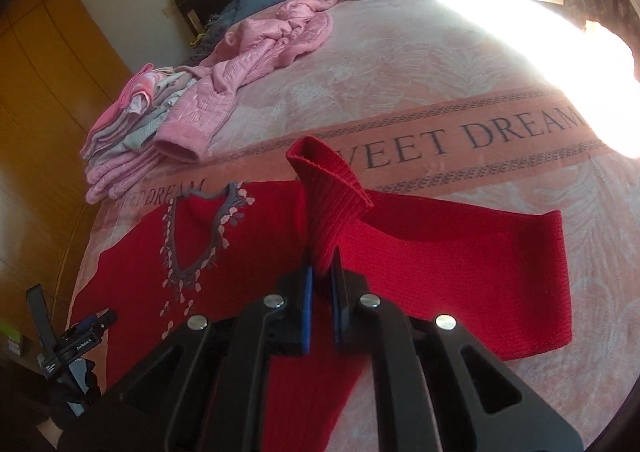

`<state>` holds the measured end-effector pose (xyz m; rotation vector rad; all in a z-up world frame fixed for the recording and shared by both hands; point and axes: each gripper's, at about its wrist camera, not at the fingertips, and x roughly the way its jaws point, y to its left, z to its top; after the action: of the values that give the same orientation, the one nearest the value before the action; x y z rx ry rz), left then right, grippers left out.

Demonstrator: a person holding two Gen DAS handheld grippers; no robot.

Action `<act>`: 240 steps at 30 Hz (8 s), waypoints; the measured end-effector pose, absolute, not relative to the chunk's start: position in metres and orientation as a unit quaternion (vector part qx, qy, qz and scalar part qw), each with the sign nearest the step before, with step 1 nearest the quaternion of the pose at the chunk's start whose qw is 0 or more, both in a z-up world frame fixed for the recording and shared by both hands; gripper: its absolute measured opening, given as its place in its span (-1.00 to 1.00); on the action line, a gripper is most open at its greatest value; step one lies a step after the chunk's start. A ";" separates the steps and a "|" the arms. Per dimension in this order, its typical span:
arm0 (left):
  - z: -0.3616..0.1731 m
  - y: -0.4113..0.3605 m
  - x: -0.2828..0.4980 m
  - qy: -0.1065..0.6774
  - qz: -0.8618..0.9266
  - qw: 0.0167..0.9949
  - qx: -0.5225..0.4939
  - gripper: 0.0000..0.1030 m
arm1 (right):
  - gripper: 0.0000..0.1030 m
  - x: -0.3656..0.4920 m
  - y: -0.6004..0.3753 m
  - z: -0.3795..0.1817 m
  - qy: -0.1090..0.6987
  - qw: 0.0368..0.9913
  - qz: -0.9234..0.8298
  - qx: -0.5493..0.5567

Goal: Fold small clothes

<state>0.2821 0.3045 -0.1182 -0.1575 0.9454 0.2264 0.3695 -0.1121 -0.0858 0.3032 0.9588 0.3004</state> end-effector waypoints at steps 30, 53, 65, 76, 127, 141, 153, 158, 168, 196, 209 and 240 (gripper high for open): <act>-0.116 0.301 0.288 0.456 0.071 0.882 -0.089 0.93 | -0.60 0.374 0.079 -0.152 0.526 0.804 0.258 0.102; -0.146 0.198 0.339 0.491 -0.003 0.858 -0.152 0.58 | -0.40 0.337 -0.126 -0.121 0.492 0.819 0.219 0.199; -0.117 0.196 0.334 0.400 -0.005 0.901 -0.167 -0.93 | -0.39 0.328 -0.175 -0.133 0.492 0.822 0.188 0.218; -0.047 0.270 0.319 0.285 0.037 0.939 -0.186 -0.93 | -0.35 0.339 -0.181 -0.116 0.465 0.831 0.189 0.240; -0.156 0.302 0.340 0.431 0.007 0.894 -0.123 -0.08 | -0.15 0.363 -0.097 -0.164 0.520 0.826 0.164 0.143; -0.141 0.321 0.326 0.405 0.031 0.899 -0.165 -0.06 | 0.07 0.350 -0.072 -0.146 0.501 0.846 0.154 0.093; -0.125 0.477 0.247 0.396 0.145 0.869 -0.260 -0.06 | 0.24 0.321 0.037 -0.129 0.565 0.774 0.266 0.102; -0.140 0.548 0.198 0.396 0.196 0.842 -0.310 -0.06 | 0.37 0.317 0.067 -0.147 0.588 0.762 0.259 0.078; -0.171 0.680 0.142 0.316 0.234 0.809 -0.437 -0.07 | 0.70 0.320 0.087 -0.155 0.574 0.780 0.246 0.039; -0.149 0.713 0.163 0.233 0.243 0.853 -0.398 -0.91 | 0.70 0.314 0.089 -0.153 0.551 0.795 0.251 0.037; -0.099 0.617 0.210 0.230 0.168 0.913 -0.293 -0.91 | 0.47 0.301 0.054 -0.138 0.547 0.796 0.255 0.047; -0.086 0.231 0.315 0.275 -0.119 0.940 -0.165 -0.91 | 0.47 0.277 -0.070 -0.144 0.541 0.806 0.227 0.081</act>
<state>0.3151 0.2311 -0.0859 -0.3362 0.5614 -0.2426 0.2768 -0.0695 -0.1442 0.1724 1.1574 0.4859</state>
